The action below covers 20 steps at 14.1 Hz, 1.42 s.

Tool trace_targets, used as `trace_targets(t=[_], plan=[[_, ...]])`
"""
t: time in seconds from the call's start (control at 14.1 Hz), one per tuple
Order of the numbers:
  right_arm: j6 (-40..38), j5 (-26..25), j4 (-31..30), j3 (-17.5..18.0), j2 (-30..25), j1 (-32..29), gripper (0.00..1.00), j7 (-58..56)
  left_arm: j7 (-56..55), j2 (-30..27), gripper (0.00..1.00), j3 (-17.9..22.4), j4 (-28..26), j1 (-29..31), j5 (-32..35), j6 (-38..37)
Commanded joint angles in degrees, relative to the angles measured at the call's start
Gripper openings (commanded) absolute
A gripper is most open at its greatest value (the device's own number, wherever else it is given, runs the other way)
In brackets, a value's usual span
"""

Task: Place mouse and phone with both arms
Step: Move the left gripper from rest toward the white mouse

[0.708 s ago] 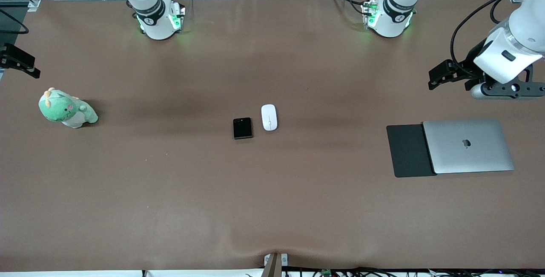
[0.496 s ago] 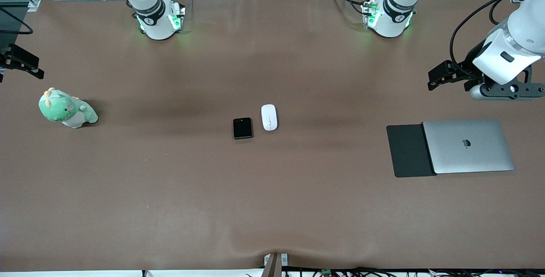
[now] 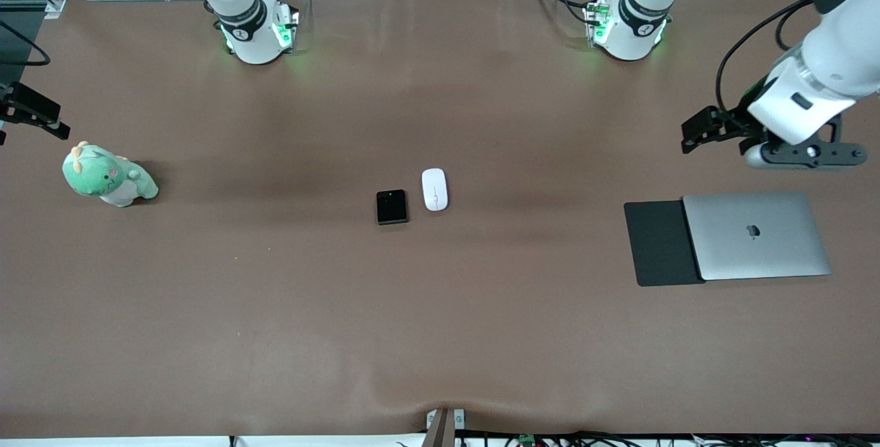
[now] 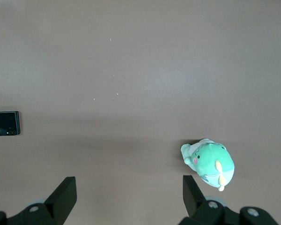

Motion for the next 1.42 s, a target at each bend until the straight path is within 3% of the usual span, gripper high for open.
trace_targets(t=[0.0,0.35,0.99,1.35], plan=[[0.0,0.6,0.12,0.3,-0.15,-0.71,1.0,0.6,-4.12,0.82,1.0,-2.36,-2.1,-0.51,0.91,4.37],[-0.27,0.25,0.21,0.3,-0.15,-0.71,1.0,0.51,-13.69,8.89,1.0,-8.52,-2.28,-1.82,1.61,11.84],[-0.27,0.34,0.48,0.39,-0.15,-0.62,1.0,0.6,-35.65,24.27,1.0,-8.53,-1.76,-16.4,7.74,26.07],[-0.27,0.34,0.48,0.39,-0.15,-0.62,1.0,0.6,-43.24,30.7,1.0,-8.62,-0.26,-21.77,11.37,30.31]])
